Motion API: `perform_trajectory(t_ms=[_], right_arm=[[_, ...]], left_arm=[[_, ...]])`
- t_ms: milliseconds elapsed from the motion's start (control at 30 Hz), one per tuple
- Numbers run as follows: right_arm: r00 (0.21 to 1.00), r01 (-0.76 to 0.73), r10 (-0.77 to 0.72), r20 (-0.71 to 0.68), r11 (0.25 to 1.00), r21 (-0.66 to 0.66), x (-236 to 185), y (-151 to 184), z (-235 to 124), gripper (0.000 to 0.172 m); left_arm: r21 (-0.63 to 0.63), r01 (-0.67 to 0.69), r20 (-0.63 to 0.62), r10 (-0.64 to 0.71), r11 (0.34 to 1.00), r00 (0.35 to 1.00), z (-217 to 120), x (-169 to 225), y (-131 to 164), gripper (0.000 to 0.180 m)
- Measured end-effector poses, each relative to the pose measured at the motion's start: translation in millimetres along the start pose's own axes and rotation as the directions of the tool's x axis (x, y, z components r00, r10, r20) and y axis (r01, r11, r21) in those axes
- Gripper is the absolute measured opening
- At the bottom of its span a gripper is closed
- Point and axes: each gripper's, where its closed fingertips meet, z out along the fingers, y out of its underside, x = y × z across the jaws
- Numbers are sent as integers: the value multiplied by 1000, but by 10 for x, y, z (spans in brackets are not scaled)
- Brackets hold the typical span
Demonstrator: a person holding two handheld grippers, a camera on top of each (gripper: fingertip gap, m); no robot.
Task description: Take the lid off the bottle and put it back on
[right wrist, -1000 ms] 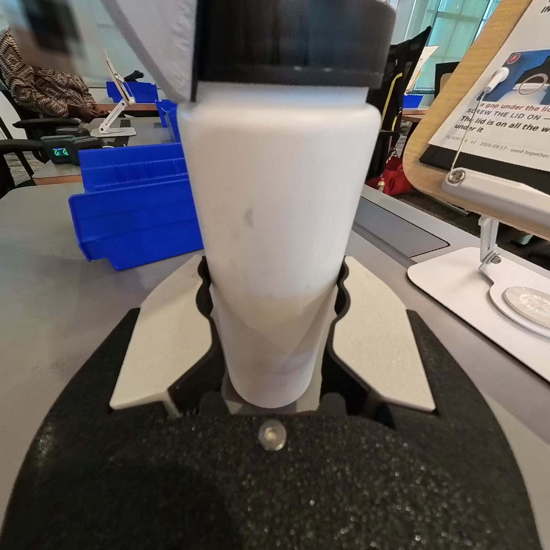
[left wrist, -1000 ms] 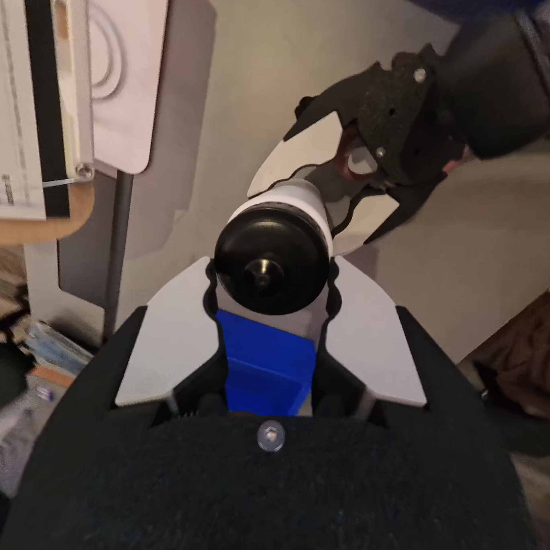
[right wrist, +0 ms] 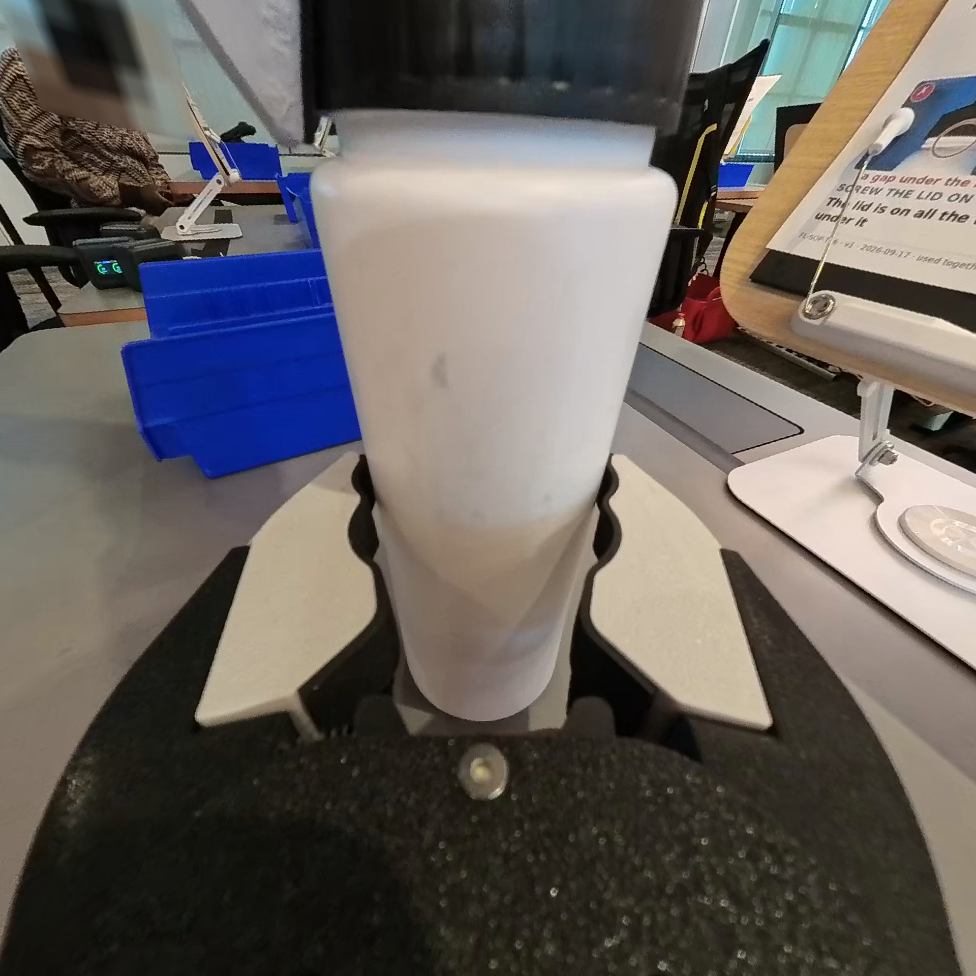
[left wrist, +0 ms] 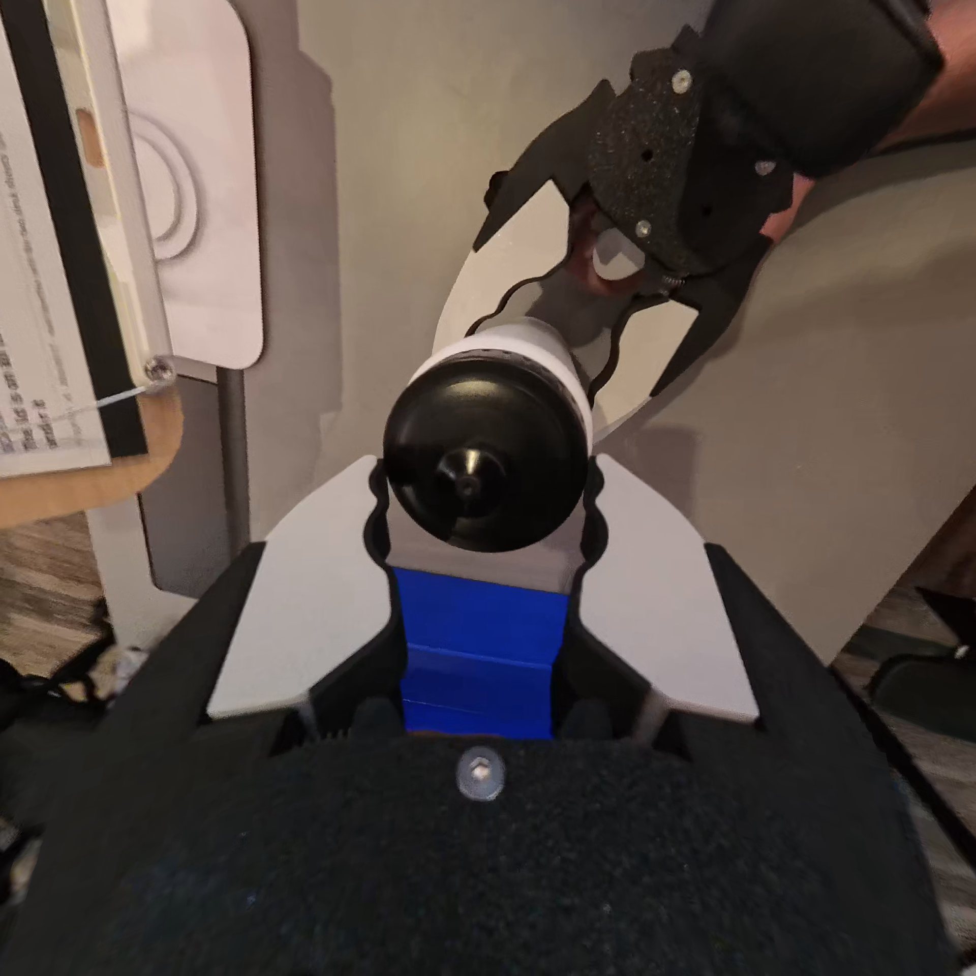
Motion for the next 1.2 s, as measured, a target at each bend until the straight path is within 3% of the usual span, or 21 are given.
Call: perform_trajectory(t_ms=[100, 233, 333, 467, 600, 700, 800, 933, 1000, 1067, 1200], right_arm=[[1000, 1, -1, 1, 1000, -1, -1, 3, -3, 81], [1000, 1, -1, -2, 1000, -3, -1, 5, -3, 81], [1000, -4, 4, -2, 1000, -3, 4, 8, -15, 81], [1000, 2, -2, -6, 1000, -10, -1, 13, -9, 81], [1000, 1, -1, 2, 1000, -5, -4, 13, -2, 81], [1000, -1, 1, 1, 1000, -6, -3, 15, -6, 81], [1000, -1, 1, 3, 1000, -7, -3, 18, -9, 81], [1000, -1, 1, 5, 1000, -5, -6, 19, -1, 81], [1000, -2, 2, 6, 1000, -4, -4, 21, -2, 81], [1000, -4, 4, 5, 1000, -5, 0, 24, -3, 81], [1000, -4, 4, 3, 1000, -9, 0, 26, -1, 81]], left_arm=[[4, 191, 32, -191, 982, 981, 0, 19, -13, 70], [17, 511, 111, -510, 859, 853, 3, 27, -26, 70], [35, 561, 148, -560, 827, 815, 8, 36, -59, 70], [-17, 461, 113, -457, 887, 882, -40, 111, -14, 88], [27, 123, 135, -126, 992, 983, -150, -40, -19, 80], [67, -71, 21, 69, 995, 997, -127, 39, 28, 67], [102, -20, -76, 28, 995, 997, -95, 3, -5, 83], [98, -30, -59, 36, 995, 998, -27, -110, -7, 93], [106, -35, -83, 44, 994, 996, -19, -77, -23, 90], [123, -35, -117, 49, 992, 992, -25, 18, -41, 70], [106, 101, -55, -96, 989, 994, -23, 8, -38, 70]])
